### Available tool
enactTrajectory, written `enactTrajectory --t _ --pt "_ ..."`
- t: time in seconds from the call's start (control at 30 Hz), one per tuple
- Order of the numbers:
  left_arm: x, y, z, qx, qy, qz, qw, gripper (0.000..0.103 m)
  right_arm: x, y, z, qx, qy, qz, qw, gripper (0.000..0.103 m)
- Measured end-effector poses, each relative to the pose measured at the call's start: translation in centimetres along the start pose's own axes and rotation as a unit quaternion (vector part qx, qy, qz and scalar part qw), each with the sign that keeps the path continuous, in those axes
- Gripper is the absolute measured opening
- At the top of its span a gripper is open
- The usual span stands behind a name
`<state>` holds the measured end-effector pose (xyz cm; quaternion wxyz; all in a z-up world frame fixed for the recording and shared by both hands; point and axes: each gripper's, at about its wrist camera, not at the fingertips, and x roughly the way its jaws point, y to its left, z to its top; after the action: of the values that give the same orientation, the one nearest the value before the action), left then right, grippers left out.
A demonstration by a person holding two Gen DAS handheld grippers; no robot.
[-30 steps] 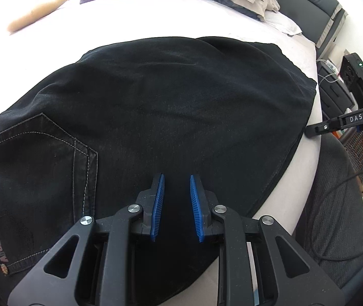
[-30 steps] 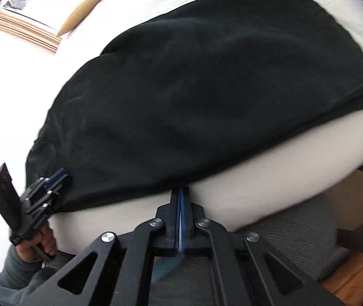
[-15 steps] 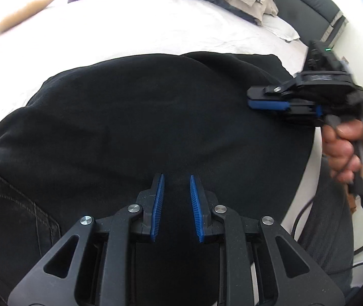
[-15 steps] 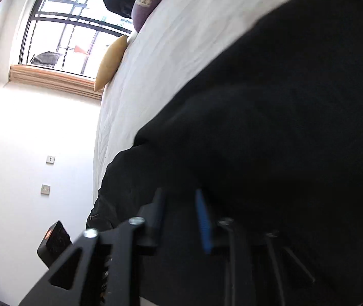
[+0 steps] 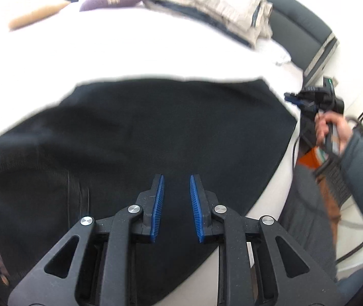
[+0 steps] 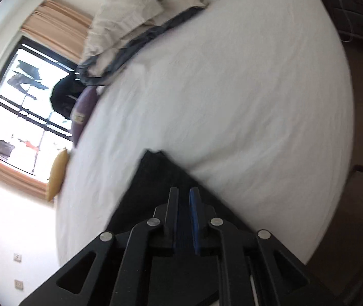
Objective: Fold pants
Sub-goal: 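Grasp the jeans edge with the right tool and fold it over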
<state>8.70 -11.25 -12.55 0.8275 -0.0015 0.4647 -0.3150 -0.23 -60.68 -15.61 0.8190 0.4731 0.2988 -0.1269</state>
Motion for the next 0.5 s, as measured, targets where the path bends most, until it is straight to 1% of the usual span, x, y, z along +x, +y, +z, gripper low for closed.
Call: enactTrajectory --t 0.03,0.07,0.1,0.13,0.2,0.23,0.3,0.33,0.37,0.4,0.43,0.47,0.5 --pt "0.2 -0.3 1.1 0.005 -0.005 -0.009 0.9999 0.020 0.1 1.3 -0.5 -0.012 0.020 0.053 0.998 0.017" --pt "1.1 -0.6 2.4 0.013 -0.002 -0.019 0.9997 0.020 0.6 3.1 -1.5 -0.032 0.050 0.094 0.994 0.027" --pt "2.4 -1.0 3.5 0.023 0.005 -0.029 0.9993 0.020 1.9 5.1 -2.7 -0.058 0.082 0.120 0.988 0.031" --pt "3.8 -1.6 4.6 0.036 0.014 -0.034 0.9987 0.020 3.0 6.8 -3.8 -0.083 0.110 0.137 0.981 0.032" --pt "6.4 -2.2 6.0 0.059 0.036 -0.040 0.9968 0.020 6.1 9.1 -6.2 -0.102 0.159 0.172 0.967 0.032" --pt "7.4 -2.1 6.4 0.062 0.047 -0.036 0.9963 0.020 8.0 9.7 -7.1 -0.105 0.185 0.174 0.962 0.032" --pt "8.8 -1.2 6.6 0.060 0.061 -0.022 0.9961 0.020 11.5 10.2 -8.7 -0.107 0.227 0.162 0.954 0.032" --pt "9.4 -0.6 6.6 0.054 0.067 -0.017 0.9961 0.020 13.1 9.9 -9.3 -0.109 0.243 0.142 0.953 0.024" --pt "9.7 0.1 6.4 0.045 0.072 -0.010 0.9963 0.020 13.9 9.4 -9.4 -0.116 0.241 0.118 0.956 0.000" --pt "9.6 0.7 6.1 0.038 0.070 -0.005 0.9968 0.020 14.5 8.7 -8.8 -0.113 0.229 0.102 0.961 0.000" --pt "9.4 1.5 6.1 0.032 0.064 -0.007 0.9974 0.020 14.0 7.2 -8.1 -0.082 0.212 0.111 0.967 0.000" --pt "9.1 2.0 5.9 0.027 0.059 -0.006 0.9979 0.020 13.7 6.1 -6.8 -0.060 0.186 0.099 0.976 0.000" --pt "8.8 2.4 5.8 0.024 0.053 -0.003 0.9983 0.020 13.0 5.2 -5.6 -0.054 0.153 0.076 0.984 0.000"
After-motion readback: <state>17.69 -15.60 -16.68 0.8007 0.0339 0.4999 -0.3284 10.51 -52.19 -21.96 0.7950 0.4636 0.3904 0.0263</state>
